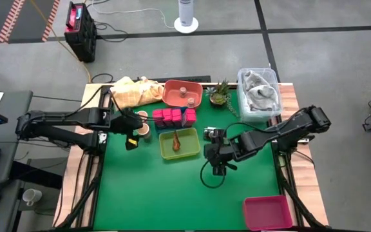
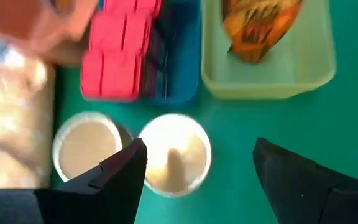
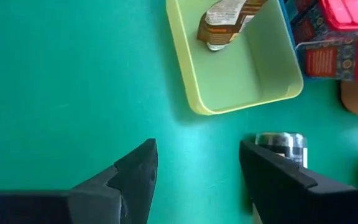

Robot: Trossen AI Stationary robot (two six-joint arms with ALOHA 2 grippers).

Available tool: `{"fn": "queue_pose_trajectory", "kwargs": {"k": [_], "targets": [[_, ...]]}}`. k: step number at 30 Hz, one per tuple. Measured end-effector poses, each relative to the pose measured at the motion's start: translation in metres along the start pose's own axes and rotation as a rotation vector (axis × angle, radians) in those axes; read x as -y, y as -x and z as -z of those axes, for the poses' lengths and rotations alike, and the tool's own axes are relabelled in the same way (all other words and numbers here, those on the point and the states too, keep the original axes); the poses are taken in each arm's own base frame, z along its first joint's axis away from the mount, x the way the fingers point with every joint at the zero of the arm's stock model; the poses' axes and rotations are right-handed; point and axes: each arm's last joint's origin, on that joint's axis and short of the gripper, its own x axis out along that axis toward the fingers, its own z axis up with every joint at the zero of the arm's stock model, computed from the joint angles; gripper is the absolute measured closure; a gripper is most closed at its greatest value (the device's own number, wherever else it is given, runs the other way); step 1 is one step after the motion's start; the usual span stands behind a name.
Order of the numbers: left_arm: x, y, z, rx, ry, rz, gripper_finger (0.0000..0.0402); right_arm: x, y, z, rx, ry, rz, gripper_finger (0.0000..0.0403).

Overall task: Sort spices by type
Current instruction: Put the gold seasoning can into the pink bin

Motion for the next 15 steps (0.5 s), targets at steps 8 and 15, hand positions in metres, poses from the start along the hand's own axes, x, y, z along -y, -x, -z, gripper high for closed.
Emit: {"fn": "queue_pose_trajectory", "kwargs": {"k": [8, 15], "targets": [[-0.002, -0.004, -0.020, -0.159, -0.268, 0.092, 0.0090, -0.002, -0.005, -0.003, 0.059, -0.053, -0.015, 0.0147], [0.006, -0.022, -0.021, -0.317, -0.528, 0.167, 0.0047, -0.004, -0.005, -0.013, 0.146, -0.139, -0.042, 0.0147]]}}
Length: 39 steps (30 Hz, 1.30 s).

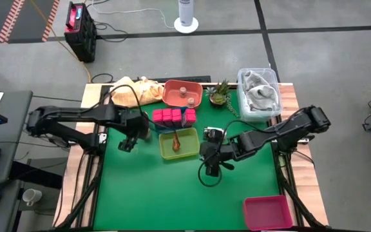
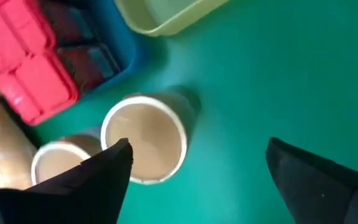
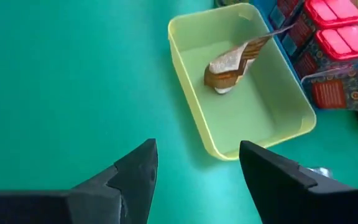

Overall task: Sort spices by type
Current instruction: Put the gold seasoning can into the pink bin

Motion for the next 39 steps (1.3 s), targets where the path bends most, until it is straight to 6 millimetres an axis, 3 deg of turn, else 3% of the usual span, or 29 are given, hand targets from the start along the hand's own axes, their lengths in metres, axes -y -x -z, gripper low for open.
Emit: {"fn": "queue_pose_trajectory", "kwargs": {"k": [16, 35, 39], "targets": [[-0.009, -0.009, -0.005, -0.027, -0.203, -0.051, 0.0003, -0.035, -0.060, 0.012, -0.030, -0.017, -0.013, 0.0147], [-0.020, -0.057, -0.016, -0.203, -0.279, 0.038, 0.0005, -0.048, -0.052, 0.014, -0.008, -0.027, -0.047, 0.0147], [-0.021, -0.062, -0.017, -0.229, -0.292, 0.030, 0.0042, -0.048, -0.052, 0.014, -0.009, -0.014, -0.047, 0.0147]]}}
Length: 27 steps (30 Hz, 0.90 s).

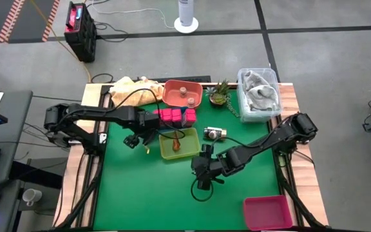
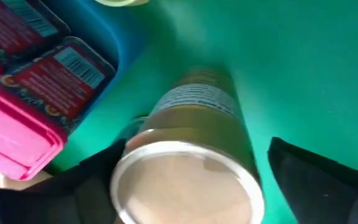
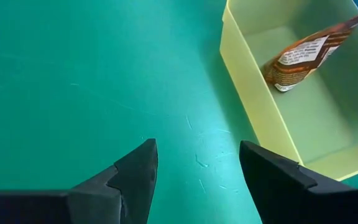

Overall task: Sort spices by type
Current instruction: Put the gold seasoning can into the pink bin

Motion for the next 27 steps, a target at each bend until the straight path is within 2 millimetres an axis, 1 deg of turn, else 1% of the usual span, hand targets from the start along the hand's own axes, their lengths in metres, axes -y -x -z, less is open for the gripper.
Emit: {"fn": "queue_pose_trajectory", "kwargs": {"k": [5, 6, 9, 13, 16, 20, 23, 27], "targets": [[0.000, 0.001, 0.000, 0.002, 0.052, -0.003, 0.0124, 0.000, 0.000, 0.001, -0.009, 0.018, 0.003, 0.0147], [0.000, 0.001, 0.000, 0.000, 0.073, -0.002, 0.0131, 0.001, 0.000, 0.002, -0.018, 0.022, 0.007, 0.0147], [0.003, 0.002, 0.001, -0.012, 0.113, 0.013, 0.0131, 0.003, 0.008, 0.004, -0.049, 0.038, 0.017, 0.0147], [0.012, 0.007, -0.003, -0.017, 0.170, 0.042, 0.0131, 0.007, 0.023, -0.001, -0.017, 0.044, 0.004, 0.0147], [0.021, 0.014, -0.013, 0.016, 0.210, 0.095, 0.0131, 0.009, 0.031, -0.003, -0.003, 0.047, -0.002, 0.0147], [0.039, 0.020, -0.029, 0.047, 0.204, 0.120, 0.0131, 0.013, 0.041, -0.003, -0.012, 0.049, 0.002, 0.0147], [0.049, 0.024, -0.041, 0.119, 0.228, 0.130, 0.0131, 0.016, 0.047, -0.002, -0.019, 0.052, 0.005, 0.0147], [0.059, 0.028, -0.055, 0.207, 0.304, 0.154, 0.0131, 0.017, 0.053, -0.004, -0.006, 0.068, 0.000, 0.0147]]}}
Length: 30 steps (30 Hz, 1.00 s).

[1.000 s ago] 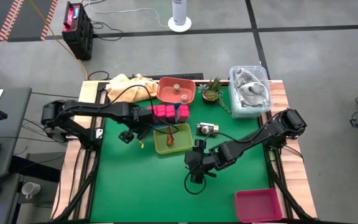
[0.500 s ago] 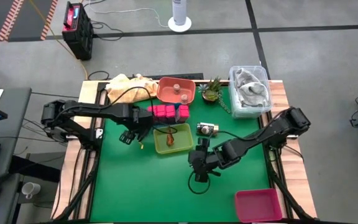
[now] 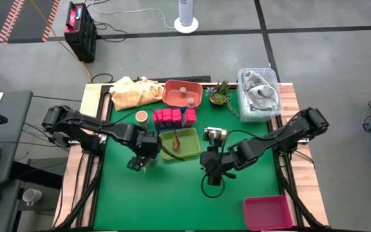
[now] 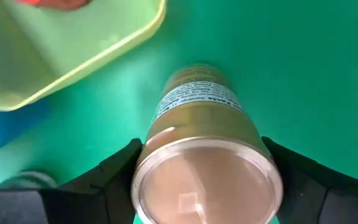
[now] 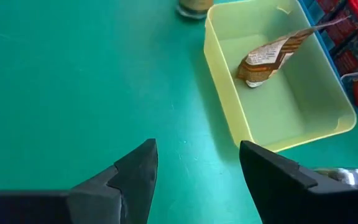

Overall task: Sort spices by type
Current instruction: Put the gold seasoning can into the pink bin

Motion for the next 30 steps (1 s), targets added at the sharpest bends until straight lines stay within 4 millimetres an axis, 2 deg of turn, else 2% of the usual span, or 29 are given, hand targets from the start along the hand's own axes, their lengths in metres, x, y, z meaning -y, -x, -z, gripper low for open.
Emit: {"fn": "queue_pose_trajectory", "kwargs": {"k": [3, 7, 14, 21, 27, 30], "targets": [[0.007, 0.001, -0.006, 0.045, 0.058, 0.037, 0.0132, 0.000, 0.001, 0.000, 0.002, 0.014, -0.001, 0.0147], [0.013, 0.002, -0.025, 0.017, 0.087, 0.056, 0.0132, 0.001, 0.001, 0.001, -0.008, 0.028, 0.003, 0.0147], [0.030, -0.013, -0.073, -0.077, -0.028, 0.068, 0.0132, 0.001, 0.007, 0.013, -0.106, 0.015, 0.031, 0.0147], [0.031, -0.015, -0.102, -0.071, -0.066, 0.065, 0.0131, -0.013, 0.021, 0.023, -0.122, 0.004, 0.033, 0.0147], [0.031, -0.015, -0.107, -0.032, -0.036, 0.041, 0.0043, -0.028, 0.030, 0.030, -0.083, 0.006, 0.062, 0.0147], [0.031, -0.015, -0.107, -0.034, -0.018, 0.036, 0.0021, -0.034, 0.032, 0.032, -0.070, 0.014, 0.064, 0.0147]]}}
